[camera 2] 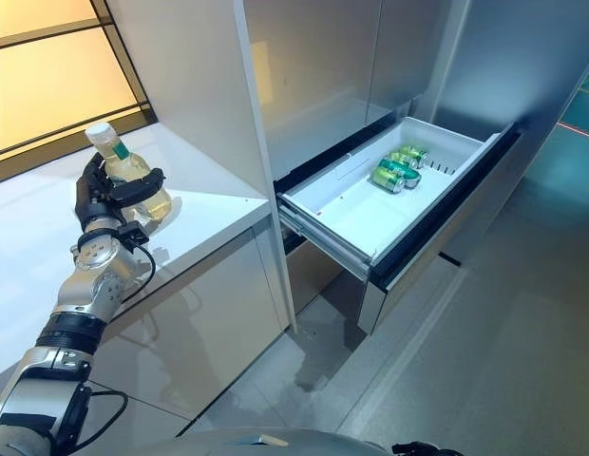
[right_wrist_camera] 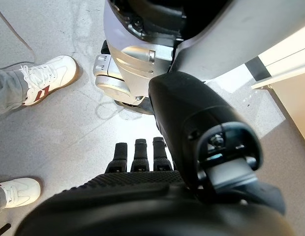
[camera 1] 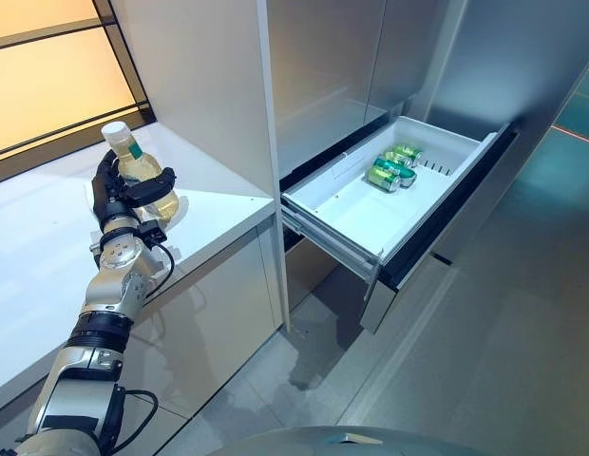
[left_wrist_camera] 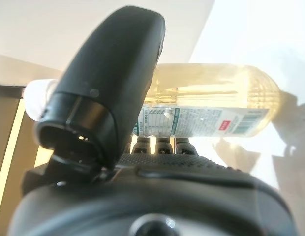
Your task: Put drinks into fridge and close the fridge
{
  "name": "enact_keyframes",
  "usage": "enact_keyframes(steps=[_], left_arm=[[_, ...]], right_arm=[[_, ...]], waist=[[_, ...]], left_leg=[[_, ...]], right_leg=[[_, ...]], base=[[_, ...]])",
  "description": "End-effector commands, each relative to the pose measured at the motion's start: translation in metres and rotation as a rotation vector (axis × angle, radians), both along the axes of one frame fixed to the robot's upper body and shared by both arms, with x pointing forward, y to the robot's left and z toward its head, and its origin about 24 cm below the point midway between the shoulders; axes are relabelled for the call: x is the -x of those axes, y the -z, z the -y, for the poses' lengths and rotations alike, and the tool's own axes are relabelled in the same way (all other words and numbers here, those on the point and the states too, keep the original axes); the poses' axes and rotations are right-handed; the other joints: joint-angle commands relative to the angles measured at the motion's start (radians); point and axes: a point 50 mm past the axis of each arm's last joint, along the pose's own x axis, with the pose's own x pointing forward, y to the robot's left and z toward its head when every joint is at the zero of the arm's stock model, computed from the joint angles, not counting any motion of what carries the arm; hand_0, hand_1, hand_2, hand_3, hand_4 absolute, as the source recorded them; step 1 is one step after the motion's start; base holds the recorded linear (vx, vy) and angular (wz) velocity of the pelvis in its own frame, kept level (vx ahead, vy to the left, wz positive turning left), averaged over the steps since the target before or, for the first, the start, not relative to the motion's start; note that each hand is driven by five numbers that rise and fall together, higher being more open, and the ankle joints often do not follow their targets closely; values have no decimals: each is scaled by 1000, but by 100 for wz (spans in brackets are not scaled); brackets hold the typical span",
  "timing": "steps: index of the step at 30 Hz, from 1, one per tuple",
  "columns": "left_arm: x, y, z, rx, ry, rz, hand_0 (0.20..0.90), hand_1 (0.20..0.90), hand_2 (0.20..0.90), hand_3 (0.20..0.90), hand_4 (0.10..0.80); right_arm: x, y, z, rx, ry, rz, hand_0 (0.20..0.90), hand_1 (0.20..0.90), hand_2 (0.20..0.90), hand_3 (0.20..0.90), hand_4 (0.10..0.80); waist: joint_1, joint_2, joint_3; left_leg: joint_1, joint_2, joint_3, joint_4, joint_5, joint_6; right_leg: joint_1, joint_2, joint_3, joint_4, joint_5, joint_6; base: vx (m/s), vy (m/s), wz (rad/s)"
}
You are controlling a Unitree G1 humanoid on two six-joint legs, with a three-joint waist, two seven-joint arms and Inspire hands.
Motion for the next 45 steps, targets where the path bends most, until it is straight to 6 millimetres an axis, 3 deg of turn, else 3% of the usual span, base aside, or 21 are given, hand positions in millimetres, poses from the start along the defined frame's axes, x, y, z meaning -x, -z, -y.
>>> enact_keyframes(steps=[1, 5, 6, 7, 8, 25, 31, 39, 45], left_arm=[[-23, -91, -2, -12, -43, 385, 900, 900, 900, 900, 800], [-22, -94, -2, -10, -49, 412, 900, 900, 900, 900, 800], [-22, -95, -1, -10, -49, 417, 578, 578, 578, 524, 424], [-21, -95, -1, -7, -52, 425, 319, 319, 319, 222, 122], [-21, -95, 0, -6, -49, 429, 300, 300, 300, 200, 100], [-19, -104, 7, -35, -11, 505, 300, 300, 300, 200, 100], [-17, -116, 17, -43, 85, 575, 300, 300, 300, 200, 100], [-9, -136, 49, -89, 251, 665, 300, 300, 300, 200, 100], [5, -145, 76, -94, 401, 755, 300, 300, 300, 200, 100]], right_arm=[[-5, 2, -11, -55, -50, 0, 900, 900, 900, 900, 800], [-4, 2, -11, -55, -53, 1, 900, 900, 900, 900, 800], [-4, 2, -11, -56, -53, 1, 900, 900, 900, 900, 800], [-4, 2, -12, -56, -54, 2, 900, 900, 900, 900, 800], [-4, 2, -11, -56, -55, 2, 900, 900, 900, 900, 800], [-5, 1, -10, -43, -82, 11, 900, 900, 900, 900, 800], [-10, 0, -9, -19, -204, 33, 900, 900, 900, 900, 800], [-54, -10, -29, -64, -476, 193, 900, 900, 900, 900, 800], [-106, -34, -58, -124, -608, 424, 900, 900, 900, 900, 800]], waist=[[-5, 14, -44], [-6, 13, -44], [-6, 13, -45], [-6, 12, -44], [-7, 12, -44], [-7, 12, -45], [0, 10, -46], [26, 7, -39], [52, 5, -34]], left_leg=[[50, -19, -70, 13, -174, -10], [49, -19, -68, 13, -175, -10], [48, -19, -68, 13, -175, -10], [48, -19, -68, 13, -175, -10], [48, -19, -68, 12, -174, -10], [43, -20, -67, 11, -172, -11], [40, -19, -70, 8, -170, -12], [33, -20, -89, 8, -165, -14], [23, -23, -109, 6, -158, -16]], right_leg=[[-31, -5, 46, 28, -26, 88], [-32, -5, 45, 27, -26, 88], [-32, -5, 46, 27, -26, 88], [-33, -5, 46, 26, -25, 88], [-33, -5, 46, 26, -25, 88], [-39, -6, 46, 25, -21, 90], [-40, -8, 41, 22, -20, 92], [-38, -14, 26, 20, -19, 91], [-38, -19, 6, 17, -17, 90]], base=[[0, 0, 0], [0, 0, 0], [0, 0, 0], [0, 0, 0], [0, 0, 0], [0, 0, 0], [-6, -1, 0], [-37, -4, 1], [-57, -1, 6]])
